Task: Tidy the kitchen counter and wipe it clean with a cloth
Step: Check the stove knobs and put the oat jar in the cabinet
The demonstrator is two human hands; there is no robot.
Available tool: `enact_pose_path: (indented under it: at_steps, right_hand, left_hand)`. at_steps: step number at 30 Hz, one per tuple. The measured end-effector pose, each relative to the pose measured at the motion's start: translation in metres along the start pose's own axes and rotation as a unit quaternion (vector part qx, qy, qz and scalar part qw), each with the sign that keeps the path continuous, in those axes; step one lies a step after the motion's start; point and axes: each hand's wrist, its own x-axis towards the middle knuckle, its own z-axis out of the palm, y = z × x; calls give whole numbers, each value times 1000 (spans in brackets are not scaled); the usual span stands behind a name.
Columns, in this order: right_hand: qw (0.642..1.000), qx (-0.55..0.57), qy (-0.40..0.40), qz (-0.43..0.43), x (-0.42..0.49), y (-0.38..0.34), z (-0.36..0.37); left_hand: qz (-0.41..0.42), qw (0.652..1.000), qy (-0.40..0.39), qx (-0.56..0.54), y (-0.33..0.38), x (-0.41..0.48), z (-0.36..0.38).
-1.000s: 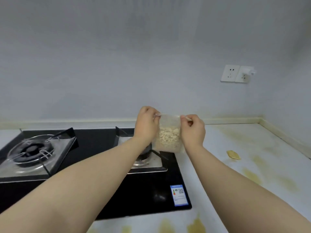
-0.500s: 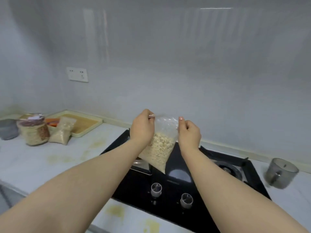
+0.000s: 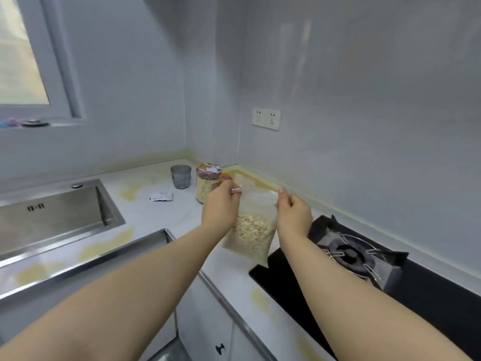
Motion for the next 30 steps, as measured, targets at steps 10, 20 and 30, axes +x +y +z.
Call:
enact_pose_path:
  at_steps: [10, 20, 30]
  right_hand:
    - [997, 40, -65, 22, 39, 14, 109]
    - [991, 13, -106, 81, 139, 53, 196]
    - [984, -23, -118, 133, 199, 74, 253]
  left_hand:
    - [-71, 997, 23, 37, -74, 70, -13]
    - [-91, 991, -27, 93, -119, 176, 24]
    - [-117, 984, -56, 120, -154, 247, 55]
